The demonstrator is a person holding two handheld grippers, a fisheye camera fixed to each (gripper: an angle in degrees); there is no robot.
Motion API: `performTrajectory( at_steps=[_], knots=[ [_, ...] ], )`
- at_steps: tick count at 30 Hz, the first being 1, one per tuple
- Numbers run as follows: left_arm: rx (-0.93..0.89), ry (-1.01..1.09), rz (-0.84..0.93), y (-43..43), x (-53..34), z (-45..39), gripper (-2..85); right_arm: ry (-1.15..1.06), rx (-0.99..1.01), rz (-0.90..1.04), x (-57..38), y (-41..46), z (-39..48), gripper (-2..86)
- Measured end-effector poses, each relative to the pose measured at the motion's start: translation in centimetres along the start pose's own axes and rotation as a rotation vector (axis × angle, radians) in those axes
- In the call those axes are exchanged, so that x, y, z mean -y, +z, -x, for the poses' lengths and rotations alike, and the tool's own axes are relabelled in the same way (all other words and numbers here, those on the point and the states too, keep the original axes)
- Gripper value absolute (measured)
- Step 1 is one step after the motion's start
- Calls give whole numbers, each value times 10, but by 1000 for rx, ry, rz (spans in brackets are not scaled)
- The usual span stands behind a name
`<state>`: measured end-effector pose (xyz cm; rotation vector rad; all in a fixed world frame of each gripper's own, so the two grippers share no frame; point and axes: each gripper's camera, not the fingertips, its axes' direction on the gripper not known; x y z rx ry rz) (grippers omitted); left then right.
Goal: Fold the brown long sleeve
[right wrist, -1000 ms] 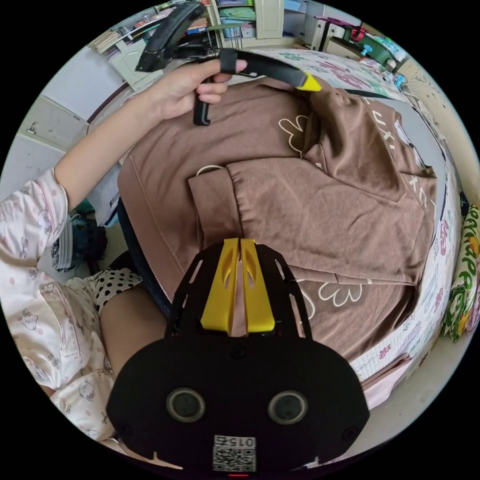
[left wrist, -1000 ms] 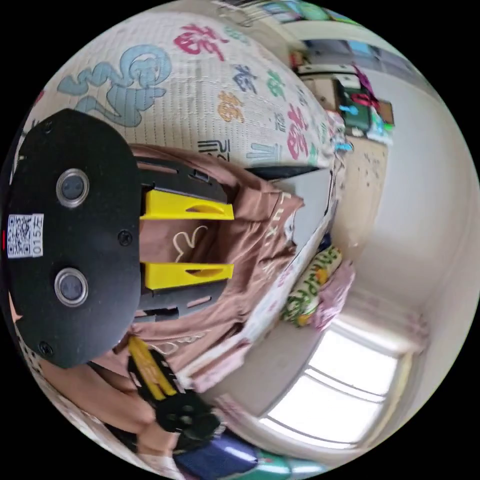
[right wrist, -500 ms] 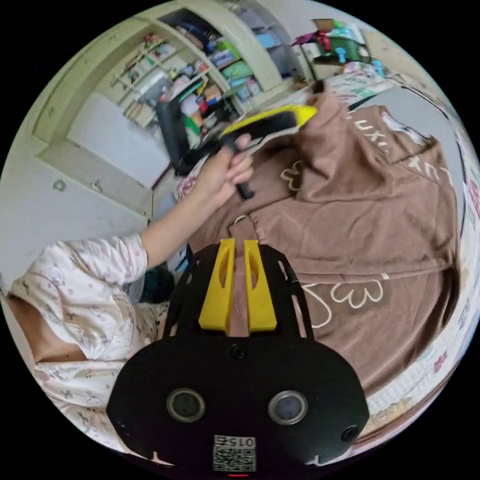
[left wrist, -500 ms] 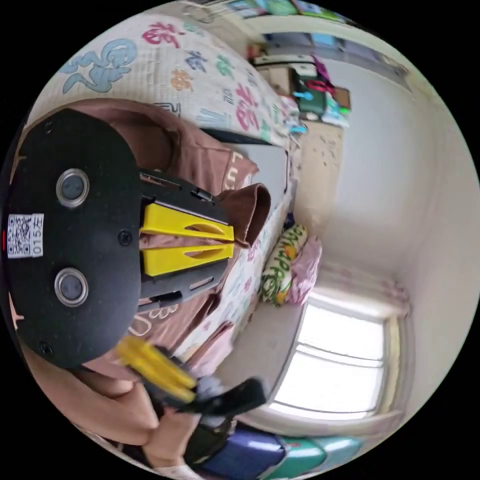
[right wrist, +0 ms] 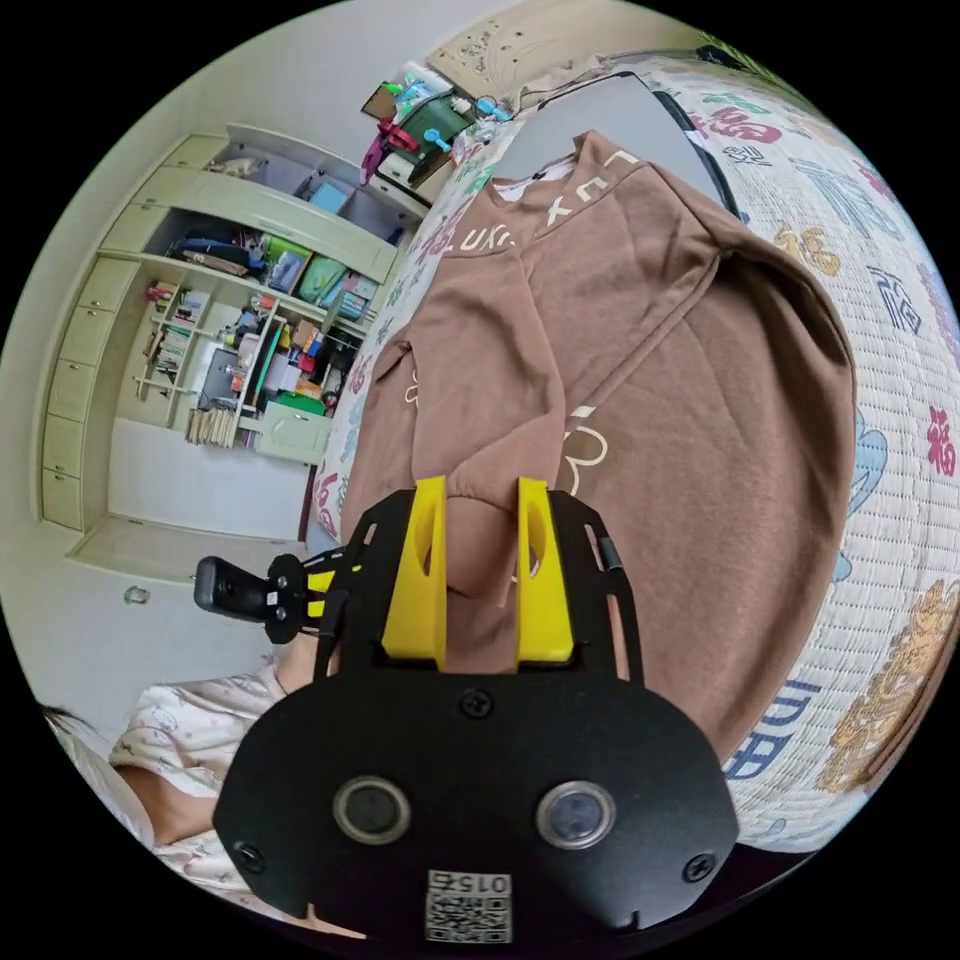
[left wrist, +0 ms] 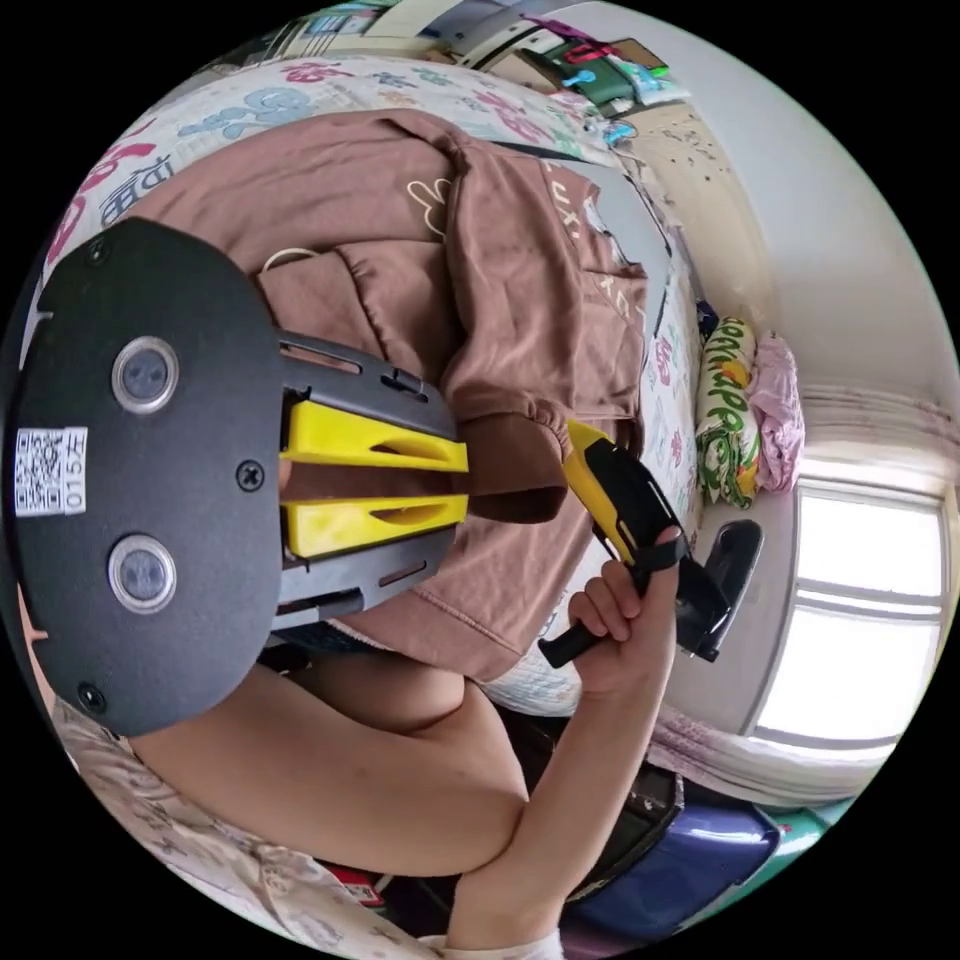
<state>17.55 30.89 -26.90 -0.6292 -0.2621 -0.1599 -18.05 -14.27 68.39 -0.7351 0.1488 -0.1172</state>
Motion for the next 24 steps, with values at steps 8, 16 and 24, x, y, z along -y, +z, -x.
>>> performTrajectory(
  at_steps=[8, 16, 24],
  knots=[
    [2, -166, -47, -24, 28, -29, 90, -37, -63, 73, -10, -9, 5, 113],
    [134, -165, -35, -17, 125, -88, 109, -43, -114, 160, -26, -1, 7, 101],
    [32, -213, 64, -49, 224, -100, 85, -13, -97, 175, -47, 14, 0, 73]
  ],
)
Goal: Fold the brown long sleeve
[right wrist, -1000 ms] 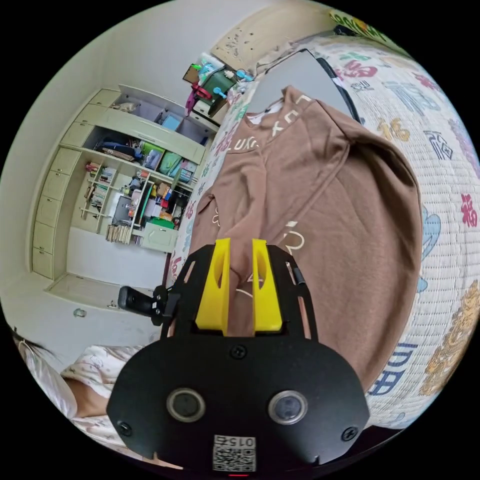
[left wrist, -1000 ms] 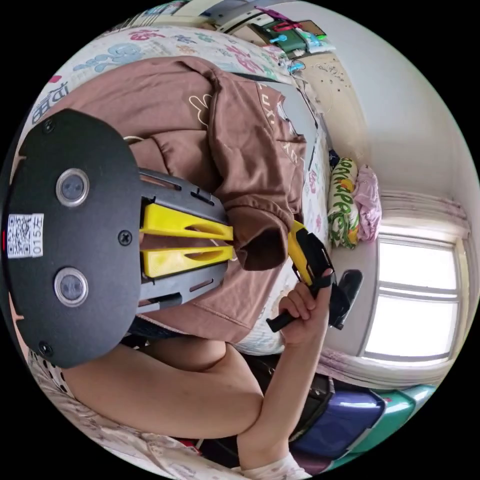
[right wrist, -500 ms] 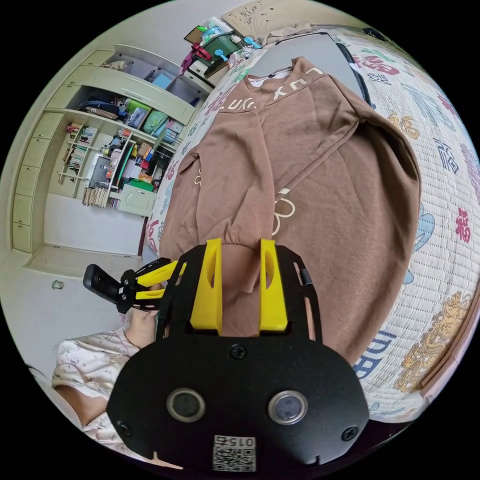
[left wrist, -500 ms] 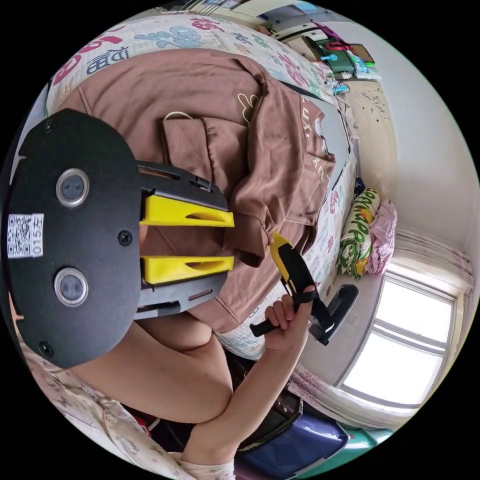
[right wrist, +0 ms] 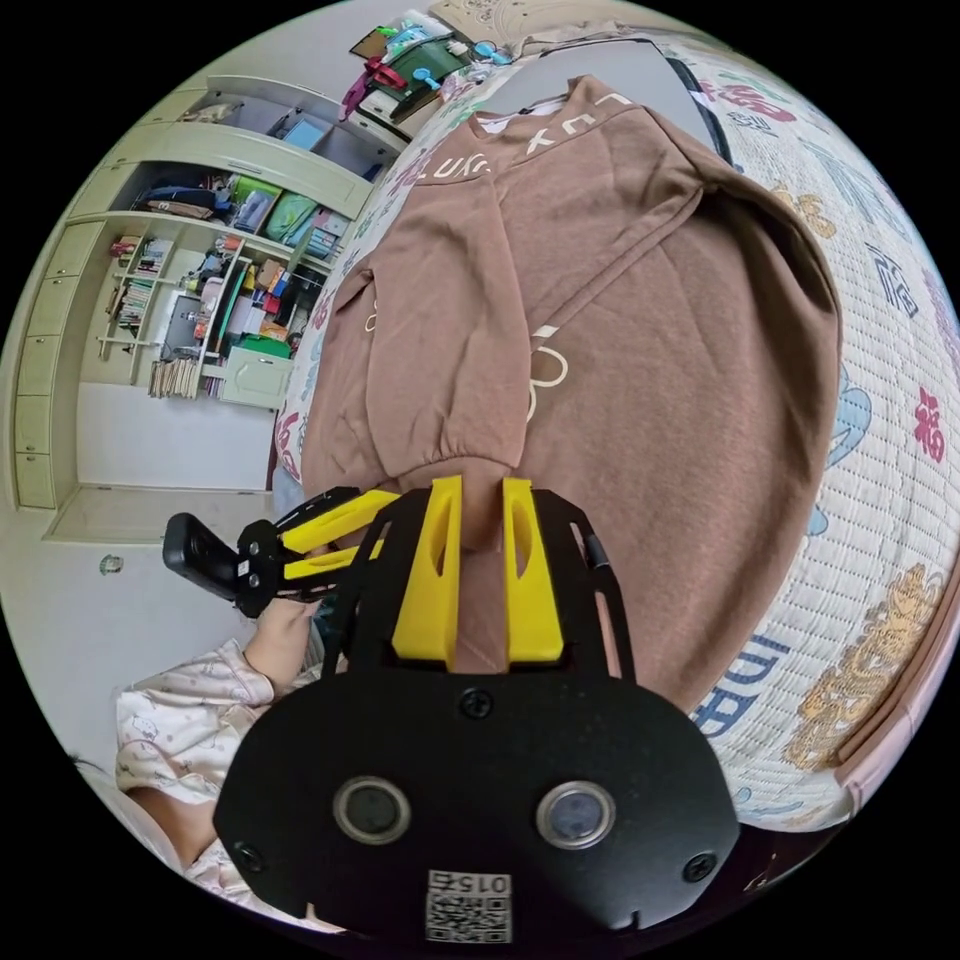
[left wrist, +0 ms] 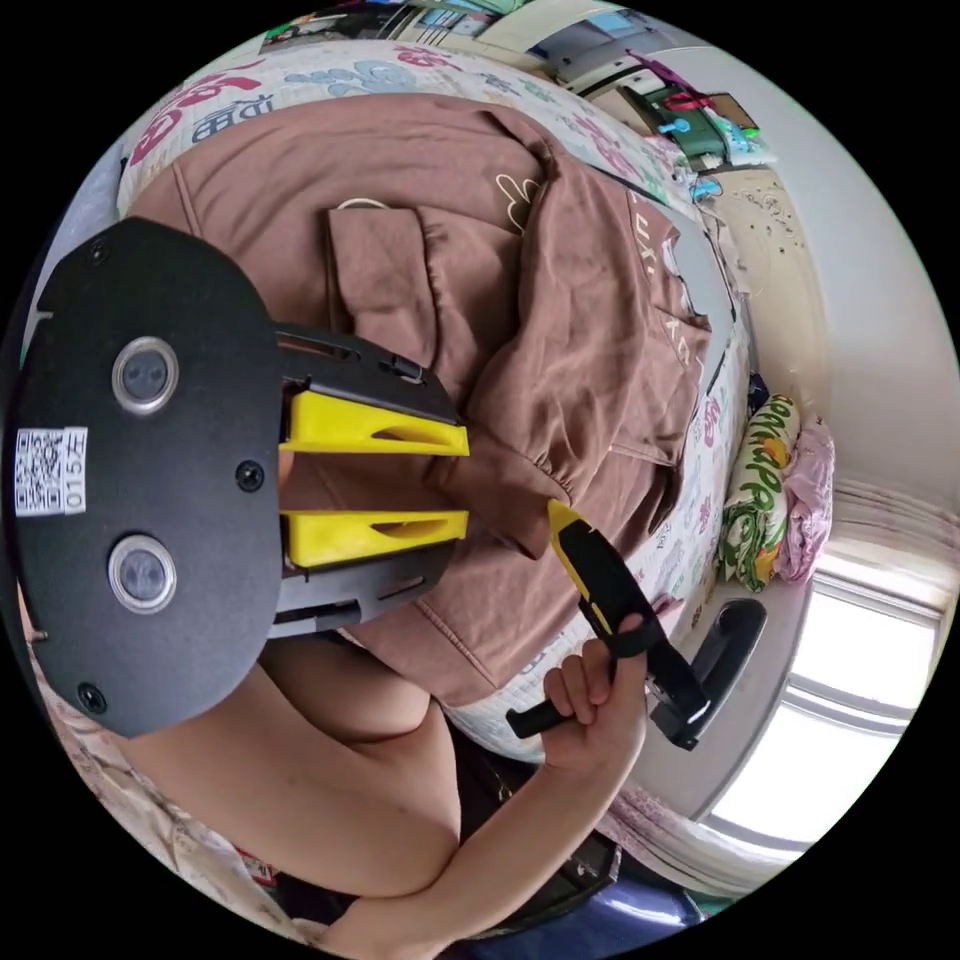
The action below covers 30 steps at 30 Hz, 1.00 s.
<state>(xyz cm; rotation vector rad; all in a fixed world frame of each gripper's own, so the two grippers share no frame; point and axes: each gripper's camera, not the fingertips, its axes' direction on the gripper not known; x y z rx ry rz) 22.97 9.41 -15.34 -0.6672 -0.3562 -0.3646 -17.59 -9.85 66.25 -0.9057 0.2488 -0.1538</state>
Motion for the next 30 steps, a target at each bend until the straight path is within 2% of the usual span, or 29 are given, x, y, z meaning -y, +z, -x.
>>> performTrajectory(
  at_steps=[2, 6, 8, 10, 13, 19, 25, 30],
  knots=[
    [-136, -71, -81, -51, 28, 22, 84, -7, -20, -5, -6, 4, 4, 71],
    [-179, -335, -285, -142, 69, 104, 84, -51, -143, -75, -18, 0, 26, 92],
    [-147, -505, -392, -190, 100, 162, 87, -148, -203, -141, -28, -3, 57, 105],
    [-164, -611, -425, -209, 126, 199, 97, -263, -181, -169, -37, 2, 85, 108],
    [-225, -755, -448, -222, 172, 242, 110, -425, -181, -106, -47, 30, 130, 113],
    [-225, -854, -428, -237, 274, 252, 130, -612, -338, 119, -55, 115, 188, 126],
    [-282, -992, -501, -274, 331, 249, 128, -583, -511, 277, -55, 177, 199, 123],
    [-323, -1034, -517, -313, 370, 232, 87, -534, -702, 243, -55, 198, 211, 36]
  ],
)
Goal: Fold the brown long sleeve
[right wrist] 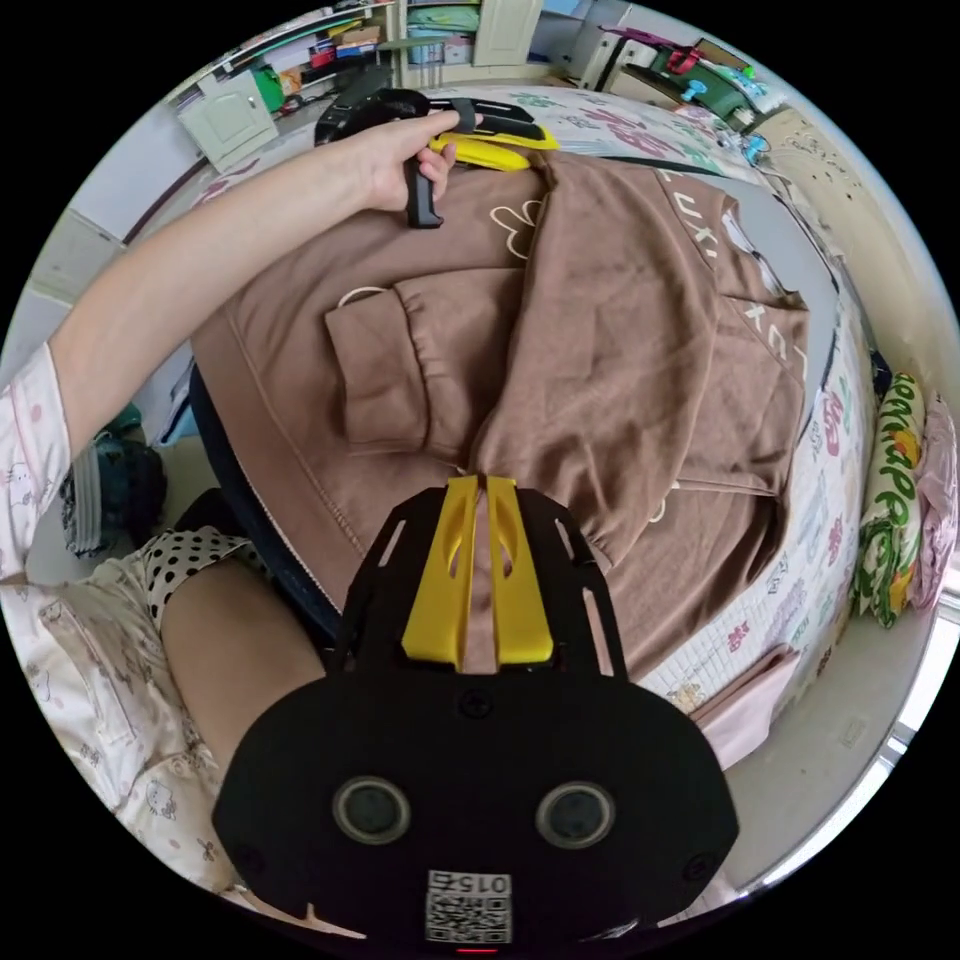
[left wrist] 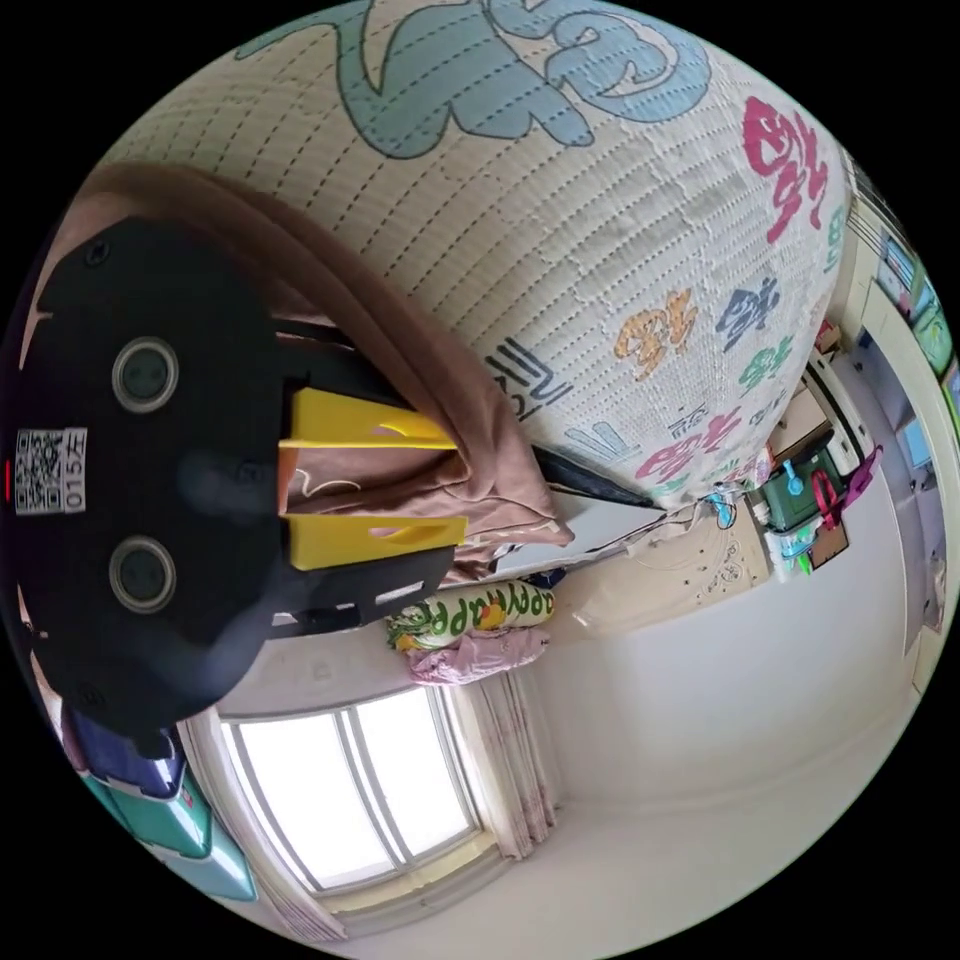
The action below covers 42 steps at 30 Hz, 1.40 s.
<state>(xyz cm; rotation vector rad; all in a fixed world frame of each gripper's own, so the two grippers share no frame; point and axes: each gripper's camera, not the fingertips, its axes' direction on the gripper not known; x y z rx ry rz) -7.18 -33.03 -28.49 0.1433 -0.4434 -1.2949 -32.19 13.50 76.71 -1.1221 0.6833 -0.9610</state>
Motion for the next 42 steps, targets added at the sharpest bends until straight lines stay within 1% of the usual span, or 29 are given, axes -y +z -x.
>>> performTrajectory(
  at_steps=[2, 5, 8, 11, 13, 15, 17, 19, 20, 22, 24, 26, 29, 32, 36, 38, 42],
  knots=[
    [-110, -57, -38, -21, 3, -12, 37, 15, 39, 2, 2, -4, 6, 11],
    [-155, -51, -66, -52, 5, -38, 14, 15, 60, -32, -2, -17, 16, 2],
    [-118, -59, -58, -74, 2, -62, 18, 10, 97, -60, 0, -25, 23, 0],
    [-78, -26, -10, -83, -9, -85, 40, -33, 140, -8, 11, -19, 30, 4],
    [-80, -9, -2, -89, -21, -97, 58, -42, 169, 4, 15, -18, 30, 15],
    [-88, 1, 14, -93, -33, -107, 72, -32, 216, -27, 15, -26, 23, 40],
    [-83, 38, 56, -92, -49, -124, 84, 28, 299, -124, 7, -47, 0, 61],
    [-72, 78, 65, -95, -60, -141, 91, 117, 328, -210, -4, -62, -25, 71],
    [-60, 98, 71, -97, -65, -152, 94, 189, 327, -249, -11, -67, -43, 75],
    [-32, 125, 83, -99, -73, -165, 93, 278, 307, -266, -20, -68, -67, 81],
    [-7, 139, 80, -102, -83, -173, 85, 342, 285, -234, -23, -61, -87, 90],
    [-11, 109, 66, -108, -96, -170, 63, 392, 295, -172, -23, -47, -109, 96],
    [-46, 66, 63, -115, -108, -163, 37, 391, 322, -121, -16, -38, -123, 95],
    [-48, 73, 60, -121, -121, -167, 30, 366, 305, -86, -4, -39, -126, 92],
    [-68, 77, 61, -128, -135, -165, 48, 357, 288, -71, 4, -47, -135, 89],
    [-110, 90, 68, -134, -142, -162, 68, 359, 299, -73, 4, -54, -144, 89],
    [-149, 84, 46, -141, -156, -148, 82, 369, 328, -89, -2, -64, -158, 88]
  ],
)
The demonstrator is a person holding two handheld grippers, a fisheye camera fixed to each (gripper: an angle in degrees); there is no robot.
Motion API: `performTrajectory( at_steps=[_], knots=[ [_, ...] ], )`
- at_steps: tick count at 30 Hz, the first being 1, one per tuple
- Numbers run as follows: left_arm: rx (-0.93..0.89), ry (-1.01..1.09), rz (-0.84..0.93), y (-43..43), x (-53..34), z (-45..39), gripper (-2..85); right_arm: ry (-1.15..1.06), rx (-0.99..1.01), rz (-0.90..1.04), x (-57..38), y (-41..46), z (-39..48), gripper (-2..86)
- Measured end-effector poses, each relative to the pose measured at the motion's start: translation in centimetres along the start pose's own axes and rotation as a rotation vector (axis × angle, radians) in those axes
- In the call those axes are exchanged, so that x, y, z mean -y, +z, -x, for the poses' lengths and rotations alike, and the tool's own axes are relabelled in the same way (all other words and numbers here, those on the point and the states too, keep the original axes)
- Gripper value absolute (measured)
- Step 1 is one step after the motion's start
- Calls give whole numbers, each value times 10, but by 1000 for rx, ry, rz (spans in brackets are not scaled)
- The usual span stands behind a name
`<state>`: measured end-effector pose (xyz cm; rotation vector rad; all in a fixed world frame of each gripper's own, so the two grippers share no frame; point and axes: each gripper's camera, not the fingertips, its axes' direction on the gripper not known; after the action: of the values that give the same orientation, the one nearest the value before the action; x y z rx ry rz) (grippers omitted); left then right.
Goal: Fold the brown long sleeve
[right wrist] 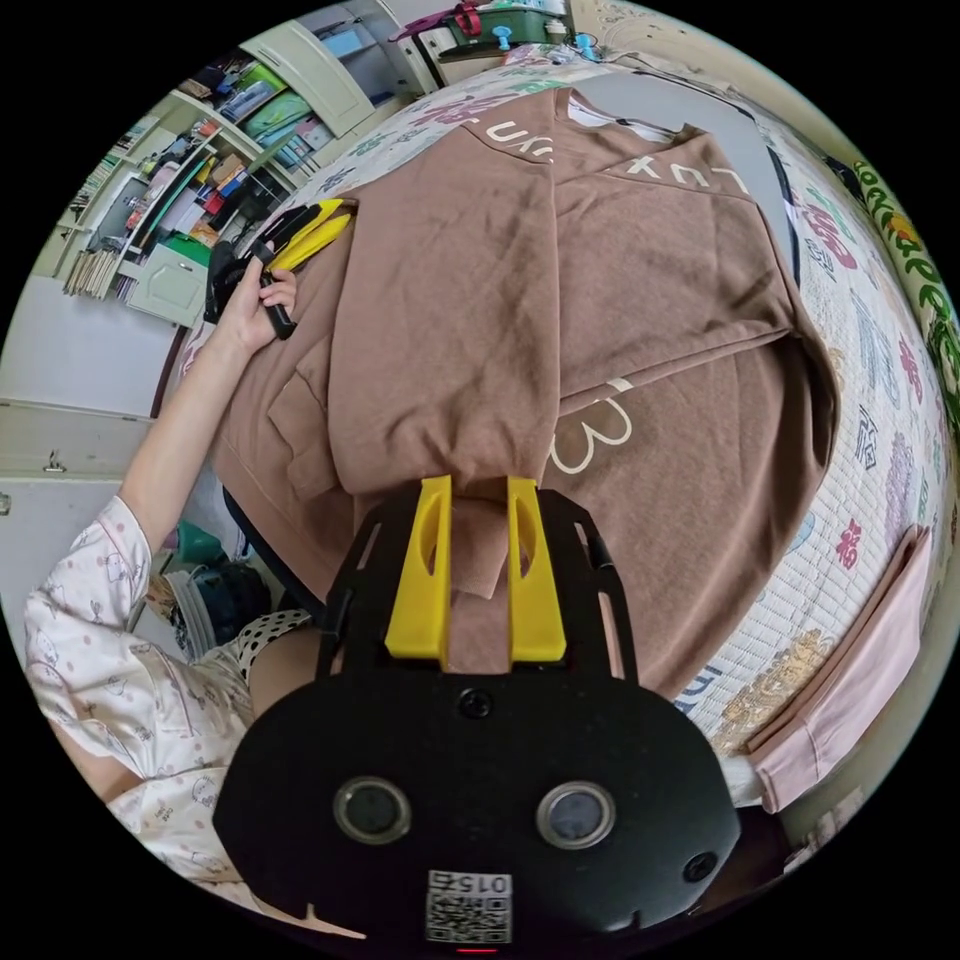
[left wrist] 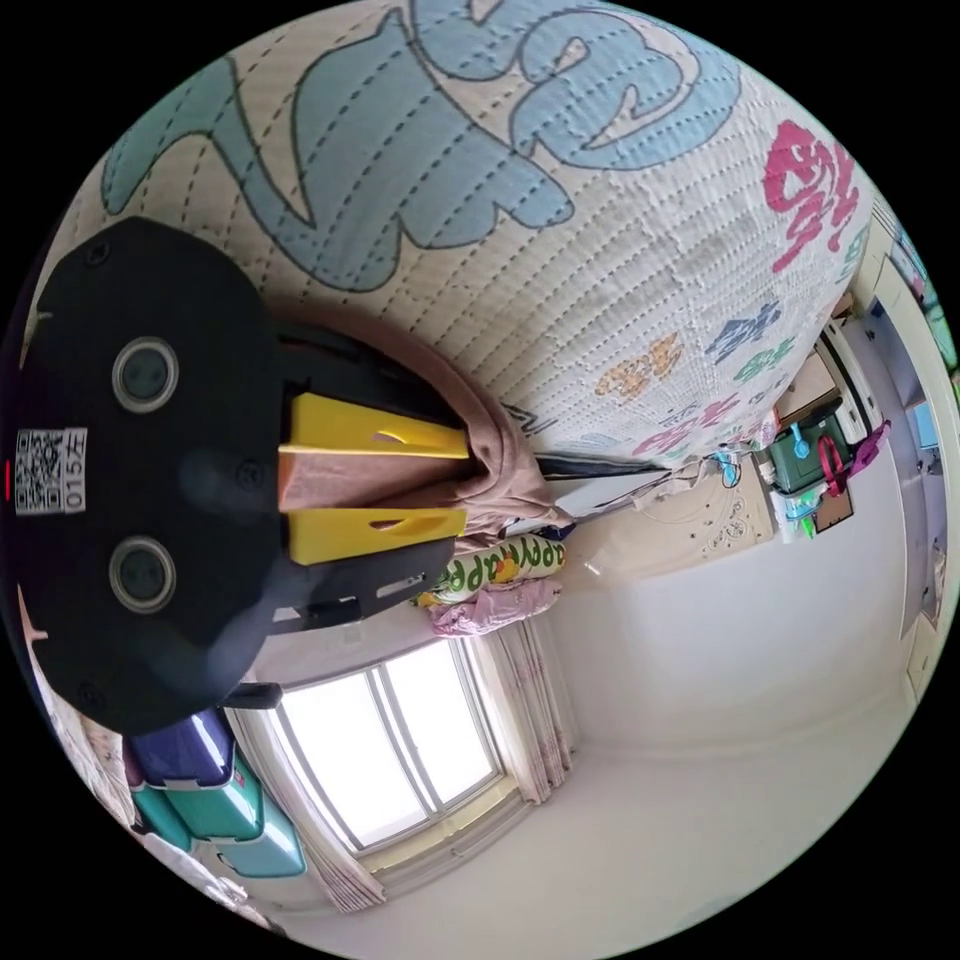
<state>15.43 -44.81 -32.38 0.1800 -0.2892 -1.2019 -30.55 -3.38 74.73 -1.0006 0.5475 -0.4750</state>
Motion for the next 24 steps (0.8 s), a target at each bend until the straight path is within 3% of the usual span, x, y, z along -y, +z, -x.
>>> performTrajectory(
  at_steps=[7, 10, 16, 19, 24],
  knots=[
    [-8, 91, 92, 23, -8, -3, 84, -11, 3, 11, 4, -28, -12, 87],
    [55, 90, 46, 19, -13, 8, 66, 9, 23, 6, 6, -40, -21, 86],
    [129, 85, 1, 13, -21, 50, 54, 98, 215, 3, 17, -61, -61, 83],
    [100, 100, 53, 12, -24, 78, 59, 28, 257, 77, 10, -75, -75, 78],
    [-105, 112, 157, -2, -30, 137, 68, 46, 211, -47, -19, -124, -122, 83]
  ],
)
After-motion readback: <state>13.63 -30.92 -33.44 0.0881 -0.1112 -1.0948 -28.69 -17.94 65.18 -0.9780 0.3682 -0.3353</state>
